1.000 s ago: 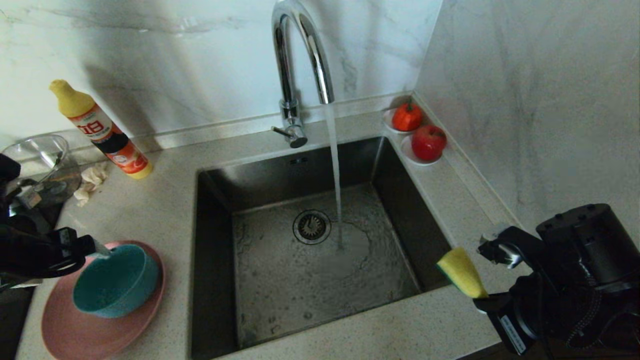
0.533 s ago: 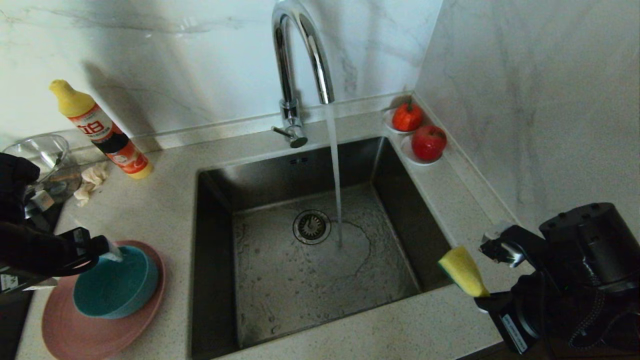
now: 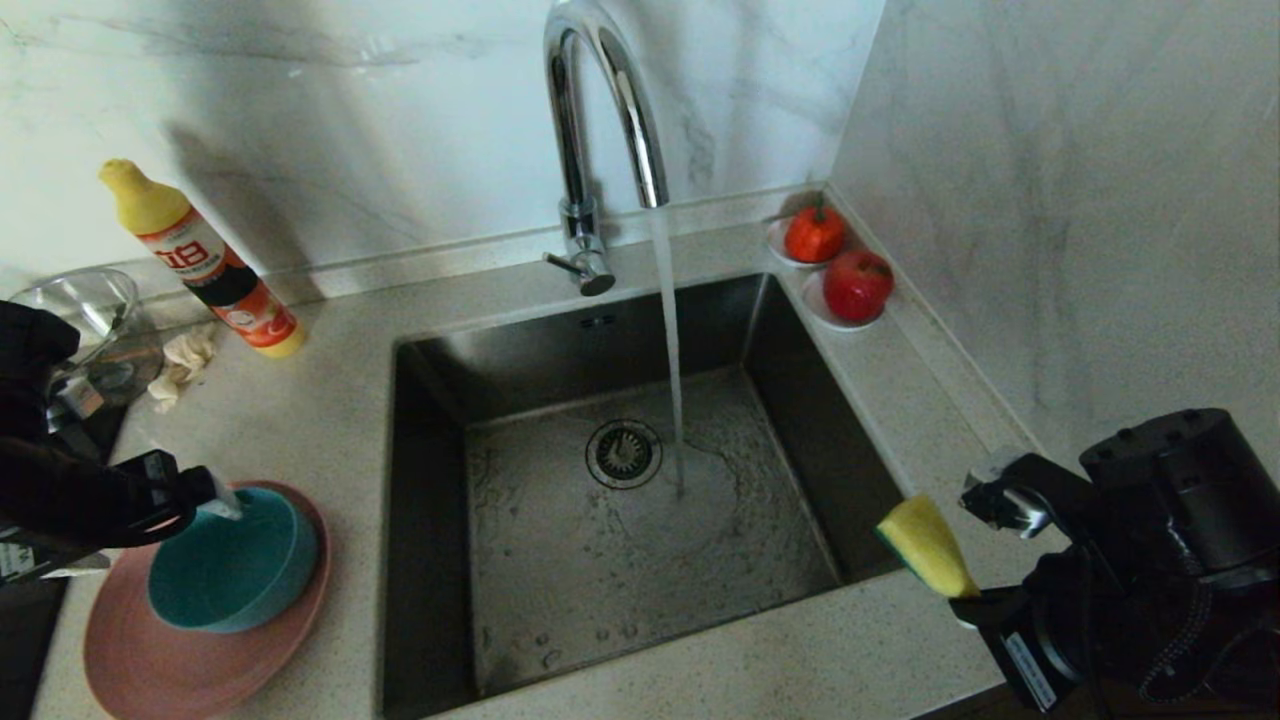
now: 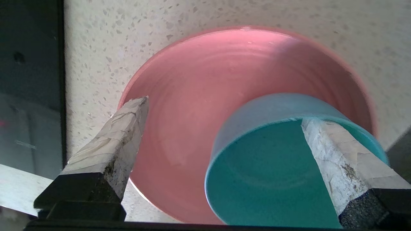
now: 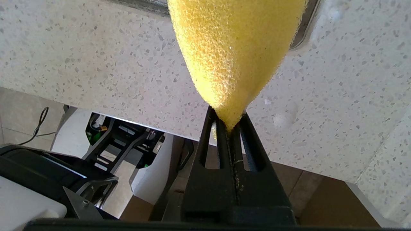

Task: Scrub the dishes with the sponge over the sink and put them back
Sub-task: Pick up a bowl and the sponge

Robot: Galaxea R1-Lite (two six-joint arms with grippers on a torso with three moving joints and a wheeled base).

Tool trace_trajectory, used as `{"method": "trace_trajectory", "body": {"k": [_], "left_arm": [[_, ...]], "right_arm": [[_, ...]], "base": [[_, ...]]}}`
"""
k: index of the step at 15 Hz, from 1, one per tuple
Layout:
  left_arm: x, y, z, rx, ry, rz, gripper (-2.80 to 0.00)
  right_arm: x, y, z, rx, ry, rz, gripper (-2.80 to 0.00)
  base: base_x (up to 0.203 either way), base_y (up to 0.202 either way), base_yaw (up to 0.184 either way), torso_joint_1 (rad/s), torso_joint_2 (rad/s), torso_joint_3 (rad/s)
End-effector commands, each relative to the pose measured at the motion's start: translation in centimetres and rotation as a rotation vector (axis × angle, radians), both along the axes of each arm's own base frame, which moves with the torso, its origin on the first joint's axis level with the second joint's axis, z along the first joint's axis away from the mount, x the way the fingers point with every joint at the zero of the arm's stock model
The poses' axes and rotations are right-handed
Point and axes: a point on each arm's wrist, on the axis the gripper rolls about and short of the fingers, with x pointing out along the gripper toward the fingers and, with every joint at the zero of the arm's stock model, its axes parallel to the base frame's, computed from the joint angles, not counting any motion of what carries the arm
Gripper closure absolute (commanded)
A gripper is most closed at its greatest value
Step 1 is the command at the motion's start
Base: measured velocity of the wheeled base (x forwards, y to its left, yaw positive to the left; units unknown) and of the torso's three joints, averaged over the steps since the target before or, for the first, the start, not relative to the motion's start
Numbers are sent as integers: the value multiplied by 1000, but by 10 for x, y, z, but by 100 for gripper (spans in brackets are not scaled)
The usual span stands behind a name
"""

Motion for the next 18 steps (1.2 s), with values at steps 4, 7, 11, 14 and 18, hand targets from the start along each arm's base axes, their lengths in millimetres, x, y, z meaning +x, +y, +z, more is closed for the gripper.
{"method": "trace_trajectory", "body": {"k": [4, 7, 11, 14, 18], "left_arm": [[16, 6, -16, -50, 37, 56, -280], [20, 8, -14, -59, 28, 78, -280], [22, 10, -14, -64, 25, 91, -280], [24, 13, -17, -67, 33, 100, 0], [26, 15, -20, -69, 38, 103, 0]], "right_arm": [[0, -1, -1, -3, 5, -2, 0], [-1, 0, -1, -1, 4, -2, 0], [0, 0, -1, -2, 4, -1, 0], [0, 0, -1, 0, 5, -1, 0], [-1, 0, -1, 1, 3, -1, 0]], "base": [[0, 0, 0, 0, 0, 0], [0, 0, 0, 0, 0, 0], [0, 0, 0, 0, 0, 0], [0, 0, 0, 0, 0, 0], [0, 0, 0, 0, 0, 0]]}}
